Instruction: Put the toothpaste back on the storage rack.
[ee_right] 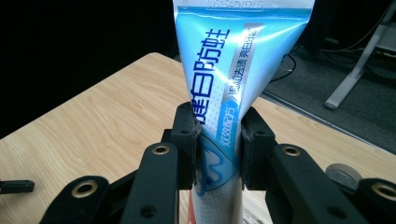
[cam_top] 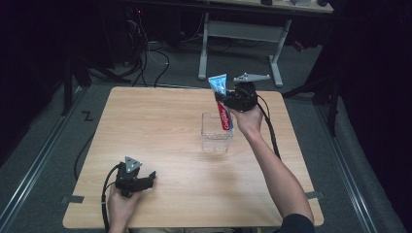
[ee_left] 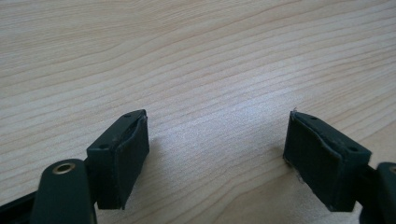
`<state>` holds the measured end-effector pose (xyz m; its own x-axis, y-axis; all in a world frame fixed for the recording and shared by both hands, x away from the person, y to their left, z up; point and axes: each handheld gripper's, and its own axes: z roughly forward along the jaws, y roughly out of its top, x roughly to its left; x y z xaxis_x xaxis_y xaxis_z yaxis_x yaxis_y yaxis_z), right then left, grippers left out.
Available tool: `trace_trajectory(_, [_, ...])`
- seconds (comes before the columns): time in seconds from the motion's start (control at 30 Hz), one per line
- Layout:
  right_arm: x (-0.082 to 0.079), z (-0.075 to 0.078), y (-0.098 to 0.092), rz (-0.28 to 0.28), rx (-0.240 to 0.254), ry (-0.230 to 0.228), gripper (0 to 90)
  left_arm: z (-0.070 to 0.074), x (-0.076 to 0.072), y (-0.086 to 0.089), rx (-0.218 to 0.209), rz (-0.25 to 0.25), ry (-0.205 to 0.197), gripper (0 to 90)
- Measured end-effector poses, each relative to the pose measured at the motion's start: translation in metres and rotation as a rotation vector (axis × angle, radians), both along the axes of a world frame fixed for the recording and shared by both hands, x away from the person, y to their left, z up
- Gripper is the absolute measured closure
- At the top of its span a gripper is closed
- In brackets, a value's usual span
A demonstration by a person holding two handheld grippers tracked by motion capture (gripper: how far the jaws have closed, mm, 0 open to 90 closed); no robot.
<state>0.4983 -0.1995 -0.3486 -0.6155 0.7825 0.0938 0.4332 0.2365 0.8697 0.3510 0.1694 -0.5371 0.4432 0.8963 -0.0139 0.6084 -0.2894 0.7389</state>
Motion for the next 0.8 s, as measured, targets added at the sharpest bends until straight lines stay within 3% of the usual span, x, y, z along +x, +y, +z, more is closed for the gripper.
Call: trace_trajectory(0.8, [0.003, -0.024, 0.005, -0.002, -0.012, 0.054, 71.3, 0.0, 0.0, 0.0, 0.001, -0.001, 0.004, 22.4])
